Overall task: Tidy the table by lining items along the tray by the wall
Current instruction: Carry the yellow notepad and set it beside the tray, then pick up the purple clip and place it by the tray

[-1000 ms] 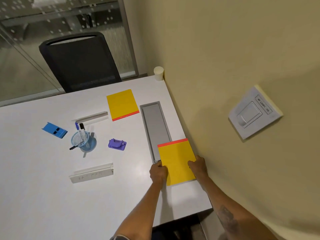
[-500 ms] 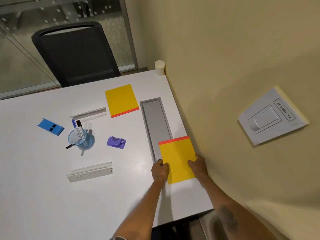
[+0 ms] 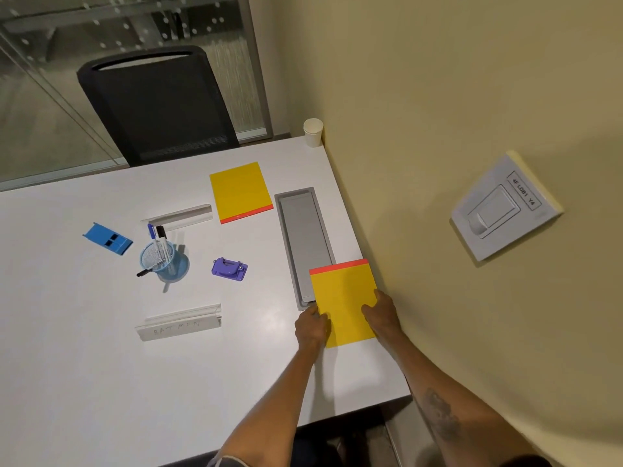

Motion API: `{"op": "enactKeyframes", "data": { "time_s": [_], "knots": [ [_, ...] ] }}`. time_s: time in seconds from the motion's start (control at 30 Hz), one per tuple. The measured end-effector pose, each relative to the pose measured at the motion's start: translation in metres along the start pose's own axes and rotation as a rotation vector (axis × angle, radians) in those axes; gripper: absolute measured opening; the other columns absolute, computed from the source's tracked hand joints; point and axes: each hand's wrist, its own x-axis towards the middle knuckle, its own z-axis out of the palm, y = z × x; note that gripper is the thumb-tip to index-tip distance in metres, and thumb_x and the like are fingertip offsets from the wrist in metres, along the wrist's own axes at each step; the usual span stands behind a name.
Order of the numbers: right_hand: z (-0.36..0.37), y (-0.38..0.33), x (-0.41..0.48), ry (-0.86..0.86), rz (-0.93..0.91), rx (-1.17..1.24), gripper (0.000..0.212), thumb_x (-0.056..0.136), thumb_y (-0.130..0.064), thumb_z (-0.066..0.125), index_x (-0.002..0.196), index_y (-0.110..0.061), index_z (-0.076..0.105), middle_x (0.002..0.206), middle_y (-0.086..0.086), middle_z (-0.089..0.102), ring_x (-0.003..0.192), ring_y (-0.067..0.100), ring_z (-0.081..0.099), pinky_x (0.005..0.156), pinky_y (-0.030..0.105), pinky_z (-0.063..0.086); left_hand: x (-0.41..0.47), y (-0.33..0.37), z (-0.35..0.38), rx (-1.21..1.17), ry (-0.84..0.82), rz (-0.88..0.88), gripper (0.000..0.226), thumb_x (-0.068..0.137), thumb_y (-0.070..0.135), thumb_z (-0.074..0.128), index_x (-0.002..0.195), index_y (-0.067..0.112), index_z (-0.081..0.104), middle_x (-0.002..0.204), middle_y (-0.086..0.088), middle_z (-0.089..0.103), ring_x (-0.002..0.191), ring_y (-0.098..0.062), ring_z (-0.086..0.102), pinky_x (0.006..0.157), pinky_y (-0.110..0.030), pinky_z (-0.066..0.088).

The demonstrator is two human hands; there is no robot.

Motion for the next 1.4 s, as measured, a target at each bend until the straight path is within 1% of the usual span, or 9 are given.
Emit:
{"op": "enactKeyframes", "data": {
  "time_s": [0.17, 0.3, 0.37, 0.43, 0.53, 0.7, 0.9, 1.1, 1.4],
  "knots": [
    [0.002, -0.006, -0.017, -0.011, -0.103, -0.151, 0.064, 0.099, -0.018, 0.050, 0.155, -0.008, 0.023, 0.162, 0.011, 0.024, 0.148, 0.031, 0.028, 0.121, 0.043, 0.028, -0.019, -0.001, -0.010, 0.082, 0.031, 0.109, 0.040, 0.099, 0.019, 0.052, 0.138, 0.011, 0.057, 0.142, -0.010, 0.058, 0.130, -0.029, 0.055, 0.106, -0.037, 0.044],
    [0.003, -0.010, -0.032, 0.007, -0.180, -0.216, 0.061, 0.101, -0.023, 0.047, 0.155, -0.009, 0.024, 0.163, 0.010, 0.023, 0.150, 0.028, 0.024, 0.122, 0.042, 0.025, -0.033, -0.004, -0.021, 0.166, 0.021, 0.217, 0.038, 0.099, 0.020, 0.053, 0.136, 0.012, 0.059, 0.142, -0.009, 0.058, 0.131, -0.025, 0.054, 0.105, -0.031, 0.042],
    [0.002, -0.012, -0.040, 0.032, -0.238, -0.291, 0.060, 0.102, -0.026, 0.046, 0.155, -0.007, 0.026, 0.162, 0.012, 0.024, 0.150, 0.028, 0.024, 0.123, 0.041, 0.024, -0.041, -0.004, -0.027, 0.203, 0.015, 0.244, 0.040, 0.100, 0.023, 0.052, 0.139, 0.011, 0.056, 0.146, -0.008, 0.054, 0.133, -0.023, 0.052, 0.107, -0.029, 0.039],
    [0.002, -0.015, -0.049, 0.052, -0.279, -0.348, 0.060, 0.103, -0.030, 0.044, 0.154, -0.006, 0.027, 0.162, 0.012, 0.024, 0.151, 0.028, 0.023, 0.123, 0.040, 0.022, -0.049, -0.005, -0.032, 0.242, 0.021, 0.257, 0.045, 0.101, 0.027, 0.051, 0.143, 0.010, 0.051, 0.152, -0.007, 0.047, 0.139, -0.023, 0.046, 0.113, -0.031, 0.034],
    [0.004, -0.020, -0.064, 0.063, -0.309, -0.386, 0.059, 0.103, -0.035, 0.041, 0.155, -0.010, 0.027, 0.163, 0.009, 0.023, 0.151, 0.026, 0.021, 0.124, 0.042, 0.021, -0.061, -0.007, -0.042, 0.277, 0.045, 0.262, 0.054, 0.102, 0.032, 0.049, 0.150, 0.009, 0.040, 0.159, -0.008, 0.036, 0.149, -0.023, 0.032, 0.120, -0.033, 0.025],
    [0.011, -0.031, -0.086, 0.044, -0.361, -0.423, 0.059, 0.103, -0.035, 0.041, 0.155, -0.012, 0.027, 0.163, 0.008, 0.021, 0.152, 0.026, 0.019, 0.124, 0.043, 0.019, -0.079, -0.016, -0.059, 0.310, 0.081, 0.244, 0.058, 0.104, 0.034, 0.045, 0.155, 0.010, 0.031, 0.164, -0.008, 0.024, 0.154, -0.024, 0.020, 0.126, -0.037, 0.018],
    [0.019, -0.048, -0.105, 0.017, -0.413, -0.441, 0.059, 0.104, -0.037, 0.040, 0.156, -0.013, 0.025, 0.164, 0.007, 0.019, 0.153, 0.025, 0.017, 0.125, 0.044, 0.017, -0.091, -0.021, -0.081, 0.309, 0.135, 0.243, 0.058, 0.104, 0.035, 0.045, 0.155, 0.011, 0.030, 0.164, -0.006, 0.023, 0.154, -0.023, 0.019, 0.126, -0.037, 0.017],
    [0.025, -0.065, -0.114, 0.002, -0.483, -0.449, 0.058, 0.103, -0.036, 0.040, 0.155, -0.014, 0.026, 0.164, 0.007, 0.021, 0.153, 0.025, 0.018, 0.125, 0.042, 0.018, -0.092, -0.019, -0.100, 0.276, 0.201, 0.237, 0.058, 0.103, 0.033, 0.047, 0.154, 0.012, 0.032, 0.163, -0.005, 0.028, 0.153, -0.022, 0.023, 0.124, -0.037, 0.020],
    [0.044, -0.101, -0.105, -0.029, -0.520, -0.444, 0.059, 0.103, -0.037, 0.042, 0.155, -0.014, 0.026, 0.164, 0.007, 0.019, 0.153, 0.026, 0.016, 0.125, 0.042, 0.018, -0.077, -0.009, -0.121, 0.259, 0.233, 0.217, 0.058, 0.103, 0.034, 0.046, 0.155, 0.012, 0.031, 0.163, -0.004, 0.028, 0.152, -0.023, 0.024, 0.124, -0.038, 0.021]
  ]
}}
